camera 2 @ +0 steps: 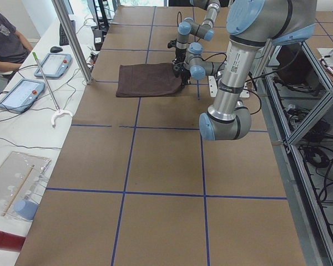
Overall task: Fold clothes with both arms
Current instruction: 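Lift the near edge with both grippers and fold it toward the far edge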
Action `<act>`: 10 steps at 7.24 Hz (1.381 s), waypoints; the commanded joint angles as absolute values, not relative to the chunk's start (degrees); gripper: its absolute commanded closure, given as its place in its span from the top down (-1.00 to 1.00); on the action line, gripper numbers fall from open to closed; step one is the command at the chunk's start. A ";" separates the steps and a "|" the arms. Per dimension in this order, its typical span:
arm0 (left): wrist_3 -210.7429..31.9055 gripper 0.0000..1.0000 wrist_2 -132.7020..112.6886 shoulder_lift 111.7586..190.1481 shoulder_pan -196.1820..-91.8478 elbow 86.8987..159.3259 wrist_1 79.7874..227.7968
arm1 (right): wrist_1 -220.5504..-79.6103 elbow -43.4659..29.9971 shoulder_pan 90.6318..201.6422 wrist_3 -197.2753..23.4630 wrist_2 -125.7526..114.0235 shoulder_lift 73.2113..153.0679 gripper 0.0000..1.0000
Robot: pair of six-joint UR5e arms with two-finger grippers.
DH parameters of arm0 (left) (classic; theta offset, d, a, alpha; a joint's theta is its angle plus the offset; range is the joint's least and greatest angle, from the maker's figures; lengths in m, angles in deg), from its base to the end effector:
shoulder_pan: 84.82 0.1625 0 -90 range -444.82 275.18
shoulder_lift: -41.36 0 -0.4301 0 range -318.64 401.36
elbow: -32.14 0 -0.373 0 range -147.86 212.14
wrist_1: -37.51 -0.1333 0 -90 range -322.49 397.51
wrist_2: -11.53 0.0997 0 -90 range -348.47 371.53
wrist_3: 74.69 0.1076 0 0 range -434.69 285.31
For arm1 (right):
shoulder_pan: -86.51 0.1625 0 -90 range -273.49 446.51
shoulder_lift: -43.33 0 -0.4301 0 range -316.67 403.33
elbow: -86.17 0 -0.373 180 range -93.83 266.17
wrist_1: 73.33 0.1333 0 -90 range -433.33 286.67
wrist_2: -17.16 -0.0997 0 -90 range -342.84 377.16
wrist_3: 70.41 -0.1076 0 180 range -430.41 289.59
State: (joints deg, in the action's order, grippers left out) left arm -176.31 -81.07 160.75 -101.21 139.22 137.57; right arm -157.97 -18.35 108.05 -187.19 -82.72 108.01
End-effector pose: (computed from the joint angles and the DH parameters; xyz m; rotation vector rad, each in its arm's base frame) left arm 0.5515 -0.2961 0.2429 -0.0006 0.9956 -0.4258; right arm -0.5306 -0.3329 0.3163 -0.2039 -0.7972 0.7286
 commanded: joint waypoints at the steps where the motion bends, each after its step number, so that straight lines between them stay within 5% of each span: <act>1: -176.38 -1.00 -82.16 159.14 -100.47 142.17 137.27 | -157.97 -20.60 107.26 -187.12 -84.52 108.72 -1.00; 5: -176.38 -1.00 -82.34 152.89 -97.30 152.11 137.09 | -157.97 -27.82 106.37 -187.04 -95.07 111.01 -1.00; 10: -175.50 -1.00 -86.12 158.76 -110.18 147.40 138.15 | -157.97 -22.14 118.64 -182.56 -97.43 104.17 -1.00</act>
